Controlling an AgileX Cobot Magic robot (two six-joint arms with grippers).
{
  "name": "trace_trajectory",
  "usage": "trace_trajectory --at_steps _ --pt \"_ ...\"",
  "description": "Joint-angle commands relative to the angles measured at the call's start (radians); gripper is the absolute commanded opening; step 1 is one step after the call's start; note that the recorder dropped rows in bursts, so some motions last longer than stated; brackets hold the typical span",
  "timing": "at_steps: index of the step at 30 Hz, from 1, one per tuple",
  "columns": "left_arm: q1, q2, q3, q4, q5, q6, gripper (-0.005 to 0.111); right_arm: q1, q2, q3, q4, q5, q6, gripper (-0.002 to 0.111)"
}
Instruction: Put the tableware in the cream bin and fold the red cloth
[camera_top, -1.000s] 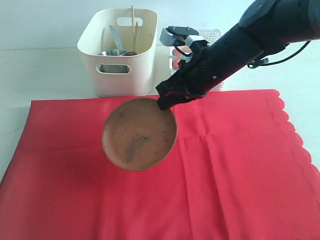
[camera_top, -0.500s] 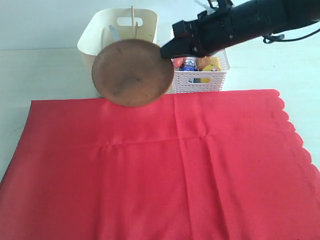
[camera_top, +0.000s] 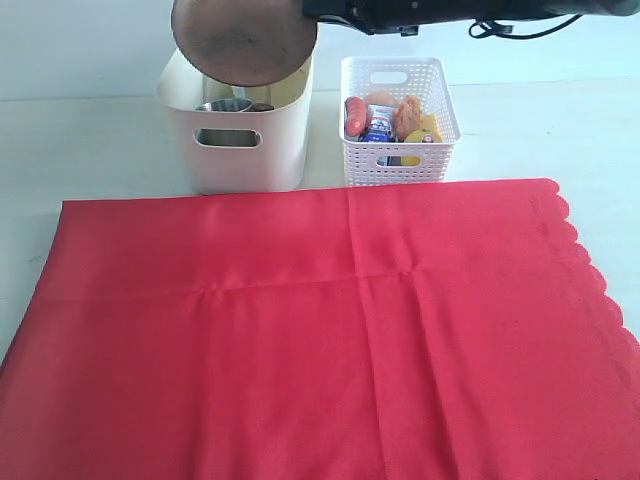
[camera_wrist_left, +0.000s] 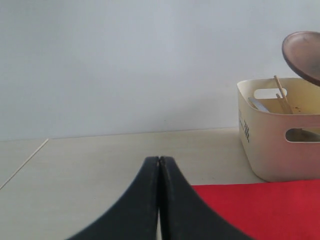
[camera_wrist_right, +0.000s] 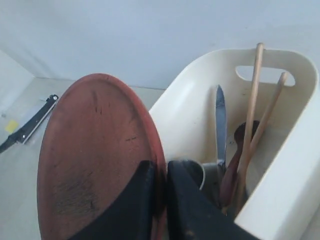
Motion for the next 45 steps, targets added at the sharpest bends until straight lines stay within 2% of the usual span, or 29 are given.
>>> trace_trajectory --at_steps 1,5,11,19,22,25,30,35,39,42,45 --pt "0.001 -0.006 0.0 0.002 0.002 -0.003 0.0 -0.005 0.098 -0.11 0.085 0.006 -0.007 0.0" --pt "0.001 -0.006 0.0 0.002 0.002 -0.003 0.0 -0.005 0.162 -0.172 0.088 0.022 0.003 0.0" --pt "0.001 -0.006 0.0 0.002 0.002 -0.003 0.0 0.0 0.18 -0.177 0.111 0.004 0.01 0.002" --pt "0.001 -0.006 0.0 0.002 0.002 -0.003 0.0 0.048 0.182 -0.181 0.102 -0.119 0.058 0.037" --pt "0.001 -0.006 0.0 0.002 0.002 -0.003 0.0 0.041 0.182 -0.181 0.086 -0.11 0.058 0.051" --pt "0.001 -0.006 0.0 0.002 0.002 -0.003 0.0 0.011 0.167 -0.181 -0.027 -0.033 0.06 0.058" --pt "0.001 -0.006 0.0 0.002 0.002 -0.003 0.0 -0.055 0.13 -0.181 -0.103 0.124 0.077 0.055" --pt "0.001 -0.006 0.0 0.002 0.002 -0.003 0.0 -0.109 0.098 -0.181 -0.126 0.266 0.087 0.034" --pt "0.001 -0.006 0.0 0.002 0.002 -0.003 0.0 -0.134 0.07 -0.177 -0.23 0.313 0.16 0.017" --pt "0.001 -0.006 0.0 0.002 0.002 -0.003 0.0 -0.138 0.023 -0.116 -0.245 0.32 0.158 0.01" --pt "0.001 -0.006 0.0 0.002 0.002 -0.003 0.0 -0.138 -0.043 -0.003 -0.245 0.283 0.116 0.009"
